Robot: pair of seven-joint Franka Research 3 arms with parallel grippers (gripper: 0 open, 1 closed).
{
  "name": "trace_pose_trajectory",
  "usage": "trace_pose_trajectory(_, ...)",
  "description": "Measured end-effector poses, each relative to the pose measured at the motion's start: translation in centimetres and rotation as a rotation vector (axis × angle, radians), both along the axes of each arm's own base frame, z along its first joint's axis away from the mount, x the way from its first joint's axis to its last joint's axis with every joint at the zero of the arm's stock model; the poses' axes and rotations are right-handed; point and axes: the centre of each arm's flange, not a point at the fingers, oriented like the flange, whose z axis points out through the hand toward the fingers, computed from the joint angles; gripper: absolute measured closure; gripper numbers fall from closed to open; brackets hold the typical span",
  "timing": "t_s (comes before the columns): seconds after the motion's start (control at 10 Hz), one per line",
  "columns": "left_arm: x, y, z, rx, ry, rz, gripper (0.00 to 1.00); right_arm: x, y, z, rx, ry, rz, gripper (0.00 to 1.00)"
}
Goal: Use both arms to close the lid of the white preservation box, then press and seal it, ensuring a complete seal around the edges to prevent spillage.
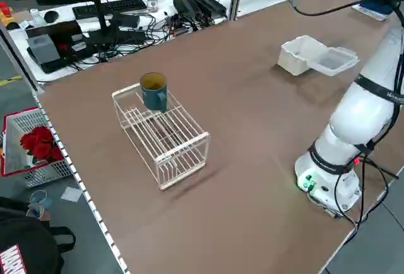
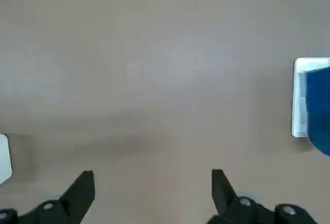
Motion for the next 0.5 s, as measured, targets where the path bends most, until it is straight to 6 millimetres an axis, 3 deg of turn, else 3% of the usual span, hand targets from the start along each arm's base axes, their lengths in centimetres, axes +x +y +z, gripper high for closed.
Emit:
trace_pose_trajectory(0.3, 0.1, 0.0, -0.1, 0.000, -0.005, -0.019, 0.00, 0.0, -1.4, -0.1, 0.002, 0.004, -0.048, 0.00)
trace_pose_trajectory(0.5, 0.2, 0.0, -0.1, 0.000, -0.006, -0.020, 0.00, -0.3, 0.1, -0.5, 0.028, 0.025, -0.226, 0.00)
